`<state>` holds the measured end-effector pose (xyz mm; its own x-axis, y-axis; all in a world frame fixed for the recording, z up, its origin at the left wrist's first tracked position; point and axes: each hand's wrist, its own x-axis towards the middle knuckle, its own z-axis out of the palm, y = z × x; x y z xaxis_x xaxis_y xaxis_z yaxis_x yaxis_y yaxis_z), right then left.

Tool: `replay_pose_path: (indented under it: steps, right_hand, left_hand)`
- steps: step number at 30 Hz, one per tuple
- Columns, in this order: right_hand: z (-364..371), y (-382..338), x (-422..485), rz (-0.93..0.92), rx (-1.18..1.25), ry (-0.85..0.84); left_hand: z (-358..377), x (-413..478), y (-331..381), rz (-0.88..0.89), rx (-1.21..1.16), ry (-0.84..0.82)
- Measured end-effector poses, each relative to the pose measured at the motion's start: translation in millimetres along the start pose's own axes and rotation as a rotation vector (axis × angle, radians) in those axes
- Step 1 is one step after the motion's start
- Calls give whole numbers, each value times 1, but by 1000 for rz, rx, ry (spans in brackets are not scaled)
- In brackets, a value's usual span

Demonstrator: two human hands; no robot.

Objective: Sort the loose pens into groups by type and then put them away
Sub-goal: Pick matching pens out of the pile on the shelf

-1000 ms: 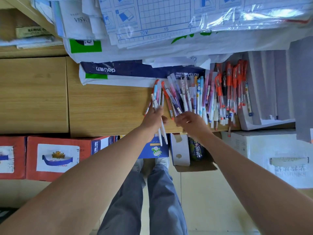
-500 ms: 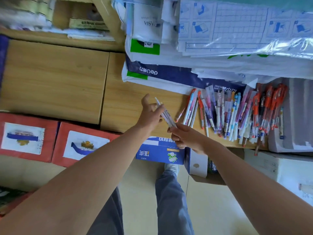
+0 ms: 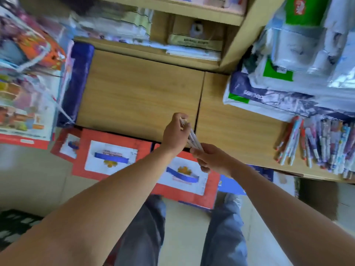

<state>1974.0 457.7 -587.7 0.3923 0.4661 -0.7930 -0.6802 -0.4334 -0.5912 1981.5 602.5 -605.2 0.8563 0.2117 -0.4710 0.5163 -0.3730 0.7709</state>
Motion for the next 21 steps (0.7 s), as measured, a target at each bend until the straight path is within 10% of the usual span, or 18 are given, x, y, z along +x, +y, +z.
replay_pose_path:
  steps: [10,21]
  right_hand:
    - [100,-42,49,-12,-37,149]
    - [105,-81,97,-34,-424,325]
  left_hand:
    - [-114,7,-46,-93,-101,-142]
    - [-170,22,-107,-95,555,-107]
